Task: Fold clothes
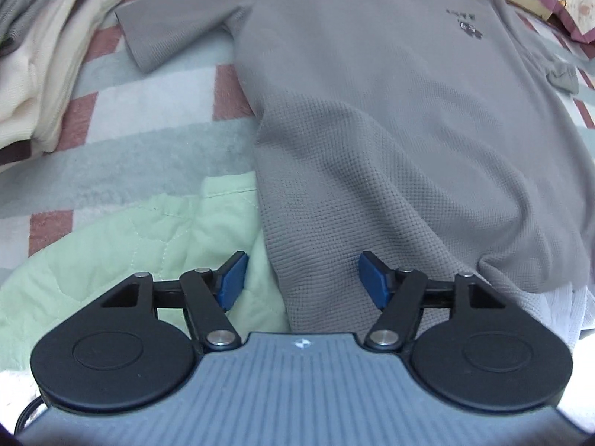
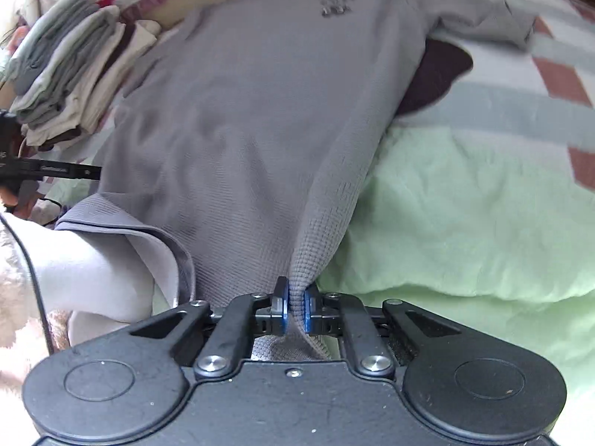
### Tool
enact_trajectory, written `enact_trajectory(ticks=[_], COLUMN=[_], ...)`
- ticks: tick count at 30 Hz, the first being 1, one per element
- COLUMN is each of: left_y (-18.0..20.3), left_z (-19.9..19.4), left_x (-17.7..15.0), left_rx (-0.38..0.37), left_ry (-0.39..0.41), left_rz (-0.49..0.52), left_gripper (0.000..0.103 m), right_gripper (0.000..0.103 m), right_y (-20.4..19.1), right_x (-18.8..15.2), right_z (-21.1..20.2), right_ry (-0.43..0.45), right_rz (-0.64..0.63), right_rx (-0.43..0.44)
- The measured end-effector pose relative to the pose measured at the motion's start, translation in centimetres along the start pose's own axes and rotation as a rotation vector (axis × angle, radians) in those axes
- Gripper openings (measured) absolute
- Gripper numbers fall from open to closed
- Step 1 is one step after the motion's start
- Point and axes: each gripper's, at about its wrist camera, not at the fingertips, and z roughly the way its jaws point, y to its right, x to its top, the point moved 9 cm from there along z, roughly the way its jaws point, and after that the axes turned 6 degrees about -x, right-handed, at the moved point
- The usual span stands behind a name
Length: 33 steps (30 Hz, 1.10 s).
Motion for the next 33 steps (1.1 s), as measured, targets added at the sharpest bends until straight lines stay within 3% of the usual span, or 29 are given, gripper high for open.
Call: enact_trajectory(ticks=[4,6,7,8,11,14,16,18,21,22,24,27,28,29,30,33], left_y=[0.0,0.3,0.6,1.0,2.6,3.3,3.6,3.8,4.2,4.4,5.3,5.6,5.7,5.7,5.7,5.9], left_z=[-0.2,-0.3,-0.3,-0.4,-1.4,-3.2,-4.4,-5.1,-5.0,-5.0,-5.4,-5.1,-4.8,-4.8,-4.9,-5.1], left_x=[-0.2,-0.1,-0.1,0.0,0.0,0.9,1.8,2.7,3.3,3.5,3.5,4.1,4.3,4.6,4.8,6.1], left_rx=[-0.020,-0.025,-0.019,0.009,0.089,0.158,0.183,0.146,0.069,0.046,-0.025,-0.045,-0.026,-0.022,-0.019,-0.016], left_ry=[0.006,0.022,0.035,0.069,0.152,0.208,0.246,0.274,0.294,0.308,0.345,0.355,0.355,0.359,0.363,0.378], left_rz=[-0.021,-0.003,0.026,0.082,0.229,0.305,0.329,0.302,0.276,0.283,0.289,0.280,0.279,0.268,0.258,0.290], left_gripper=[0.063,0.039,0.020,0.013,0.010,0.007,0.006,0.006,0.004,0.004,0.004,0.004,0.004,0.004,0.004,0.004], right_gripper=[0.009,0.009,0.009,0.009,0.006,0.002,0.002,0.003,0.014,0.039,0.072,0.071,0.060,0.040,0.008,0.006], right_y=[-0.4,-0.9,-0.9,-0.7,0.0,1.1,1.2,1.4,1.9,2.0,1.9,1.4,1.1,0.6,-0.1,-1.0], right_x=[-0.1,-0.1,0.0,-0.2,1.1,5.4,8.1,9.4,8.8,8.0,5.7,2.1,1.2,0.5,0.2,1.7], right_z=[-1.1,-1.7,-1.5,-1.4,-2.1,-3.5,-4.5,-4.8,-4.4,-4.0,-2.6,-0.9,-0.6,-0.4,-0.4,-0.7], right_ry=[0.045,0.082,0.096,0.121,0.270,0.390,0.433,0.405,0.296,0.254,0.161,0.088,0.079,0.088,0.112,0.203], right_rz=[-0.055,-0.065,-0.061,-0.062,-0.065,-0.002,-0.015,-0.037,0.000,0.027,0.030,-0.026,-0.030,-0.036,-0.067,-0.167], right_rx=[-0.070,-0.029,-0.005,0.012,-0.007,-0.002,-0.007,-0.034,-0.007,0.002,-0.004,-0.047,-0.021,0.034,0.071,0.057])
